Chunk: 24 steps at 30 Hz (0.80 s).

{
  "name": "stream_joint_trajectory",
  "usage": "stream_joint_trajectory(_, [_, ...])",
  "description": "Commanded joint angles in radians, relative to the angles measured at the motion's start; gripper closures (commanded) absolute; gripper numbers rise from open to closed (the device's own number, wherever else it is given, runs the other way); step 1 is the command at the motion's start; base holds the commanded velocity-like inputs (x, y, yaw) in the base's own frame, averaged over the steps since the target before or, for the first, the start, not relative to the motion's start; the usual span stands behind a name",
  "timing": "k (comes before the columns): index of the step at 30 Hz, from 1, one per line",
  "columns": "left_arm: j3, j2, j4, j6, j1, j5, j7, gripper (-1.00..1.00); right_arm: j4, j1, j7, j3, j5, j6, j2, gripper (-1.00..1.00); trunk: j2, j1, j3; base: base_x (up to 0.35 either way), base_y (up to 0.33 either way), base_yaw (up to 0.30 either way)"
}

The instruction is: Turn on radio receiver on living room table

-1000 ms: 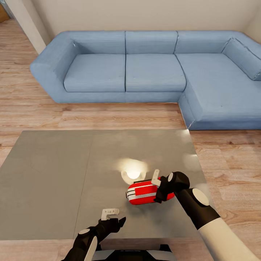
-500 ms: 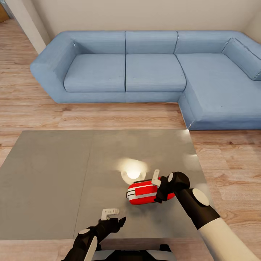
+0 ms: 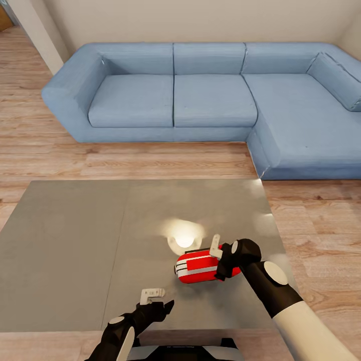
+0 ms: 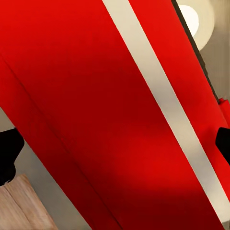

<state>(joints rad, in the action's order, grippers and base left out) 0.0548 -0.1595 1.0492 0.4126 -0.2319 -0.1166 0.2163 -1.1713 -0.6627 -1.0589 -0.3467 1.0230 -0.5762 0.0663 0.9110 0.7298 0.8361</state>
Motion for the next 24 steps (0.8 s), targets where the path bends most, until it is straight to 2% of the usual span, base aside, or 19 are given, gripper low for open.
stream_joint_trajectory(1, [0.0, 0.0, 0.0, 0.0, 0.0, 0.0, 0.0, -1.0, 0.003, 0.0, 0.005, 0.0, 0.0, 0.003, 0.0, -1.0, 0.0, 0.0, 0.0, 0.0, 0.0, 0.0])
stream_joint_trajectory(2, [0.0, 0.0, 0.0, 0.0, 0.0, 0.0, 0.0, -1.0, 0.005, 0.0, 0.008, 0.0, 0.0, 0.006, 0.0, 1.0, 0.0, 0.0, 0.0, 0.0, 0.0, 0.0])
stream_joint_trajectory(10, [0.0, 0.0, 0.0, 0.0, 0.0, 0.0, 0.0, -1.0, 0.009, 0.0, 0.027, 0.0, 0.001, 0.011, 0.0, 1.0, 0.0, 0.0, 0.0, 0.0, 0.0, 0.0])
stream_joint_trajectory(18, [0.0, 0.0, 0.0, 0.0, 0.0, 0.0, 0.0, -1.0, 0.075, 0.0, 0.156, 0.0, 0.001, 0.031, -0.003, 1.0, 0.0, 0.0, 0.0, 0.0, 0.0, 0.0])
stream_joint_trajectory(24, [0.0, 0.0, 0.0, 0.0, 0.0, 0.001, 0.0, -1.0, 0.024, 0.0, 0.155, -0.001, 0.002, 0.031, -0.002, 1.0, 0.0, 0.0, 0.0, 0.0, 0.0, 0.0])
